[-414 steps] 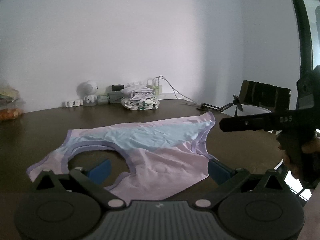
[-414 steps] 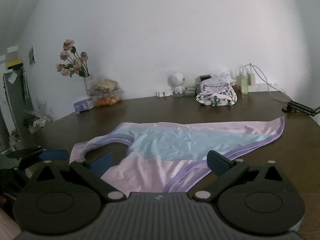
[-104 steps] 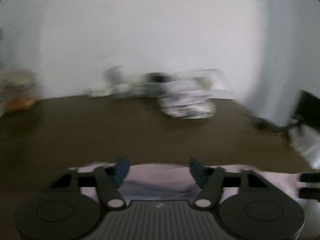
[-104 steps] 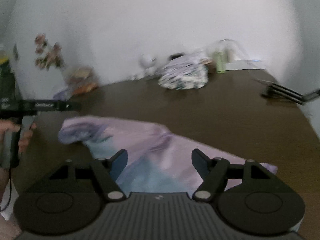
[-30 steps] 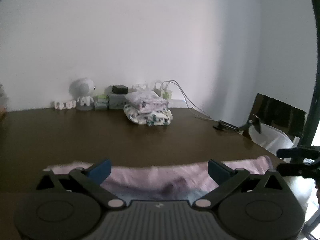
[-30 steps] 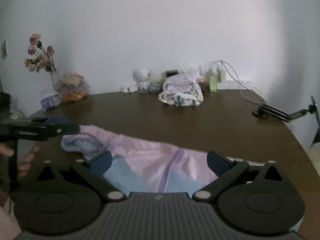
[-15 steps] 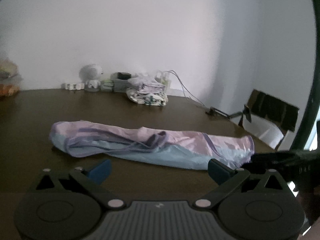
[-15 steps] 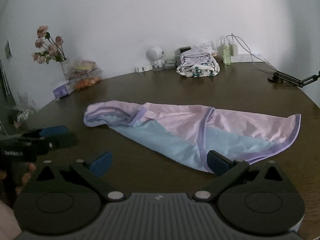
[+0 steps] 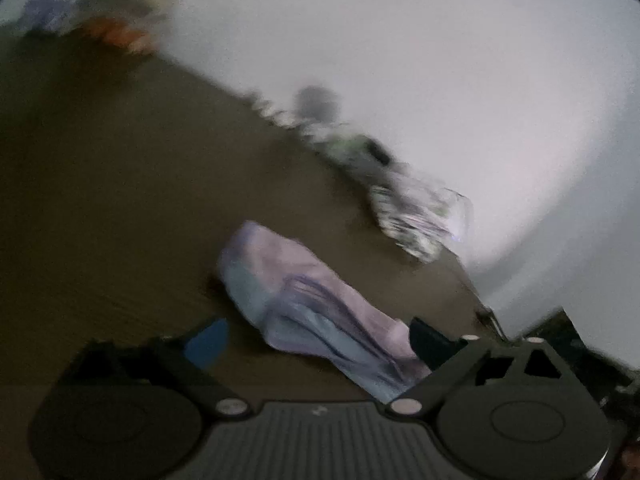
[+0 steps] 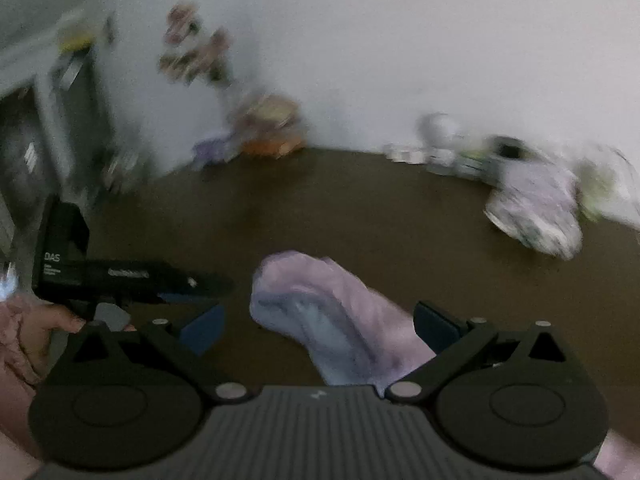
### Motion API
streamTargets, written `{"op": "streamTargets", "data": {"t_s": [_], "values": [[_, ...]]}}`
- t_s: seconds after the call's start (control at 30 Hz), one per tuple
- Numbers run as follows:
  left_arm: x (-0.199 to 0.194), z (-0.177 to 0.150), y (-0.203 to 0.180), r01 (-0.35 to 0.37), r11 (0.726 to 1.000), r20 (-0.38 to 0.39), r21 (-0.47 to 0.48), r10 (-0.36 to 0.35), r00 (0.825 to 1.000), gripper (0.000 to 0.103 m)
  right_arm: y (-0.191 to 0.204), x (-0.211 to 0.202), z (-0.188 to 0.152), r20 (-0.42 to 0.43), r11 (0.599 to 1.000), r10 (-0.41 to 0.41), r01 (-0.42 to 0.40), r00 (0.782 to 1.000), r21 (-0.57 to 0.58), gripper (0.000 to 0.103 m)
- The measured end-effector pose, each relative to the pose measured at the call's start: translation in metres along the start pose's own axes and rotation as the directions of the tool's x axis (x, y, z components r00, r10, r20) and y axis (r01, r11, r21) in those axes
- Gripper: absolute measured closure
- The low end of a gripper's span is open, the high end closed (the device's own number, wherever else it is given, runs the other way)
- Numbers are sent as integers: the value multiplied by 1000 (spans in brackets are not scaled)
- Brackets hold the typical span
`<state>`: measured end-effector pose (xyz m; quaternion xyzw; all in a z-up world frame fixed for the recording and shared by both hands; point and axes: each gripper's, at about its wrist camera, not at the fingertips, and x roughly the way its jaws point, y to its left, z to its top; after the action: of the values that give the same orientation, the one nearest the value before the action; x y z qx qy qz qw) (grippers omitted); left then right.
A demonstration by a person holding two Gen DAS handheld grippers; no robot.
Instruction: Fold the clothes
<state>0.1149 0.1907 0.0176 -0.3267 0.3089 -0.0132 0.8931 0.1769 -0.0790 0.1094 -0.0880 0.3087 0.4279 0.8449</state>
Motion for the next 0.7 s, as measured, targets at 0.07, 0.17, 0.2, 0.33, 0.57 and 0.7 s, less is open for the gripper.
{"op": "streamTargets", "data": {"t_s": [0.07,0.17,0.2,0.33,0.57,0.7], "values": [[10,8,7,-19,999,-18,-46,18,1000,18,-2,38,30,-94,999,23,-27,995,-43,7],[25,13,17,-49,990,-43,-133,44,998,19,-7,100,64,-237,994,50,-71,970,-81,22],[30,14,21,-60,985,-52,-162,52,997,22,-8,120,70,-279,992,51,-81,959,-95,26],[43,16,26,-92,977,-47,-194,84,995,33,-17,181,76,-370,984,50,-109,928,-142,28],[59,19,5,-169,984,-37,-60,167,985,39,-36,226,68,-442,964,148,-230,885,-137,41],[65,18,-5,-206,978,-18,2,206,978,41,-41,238,68,-454,946,216,-301,865,-122,41]]}}
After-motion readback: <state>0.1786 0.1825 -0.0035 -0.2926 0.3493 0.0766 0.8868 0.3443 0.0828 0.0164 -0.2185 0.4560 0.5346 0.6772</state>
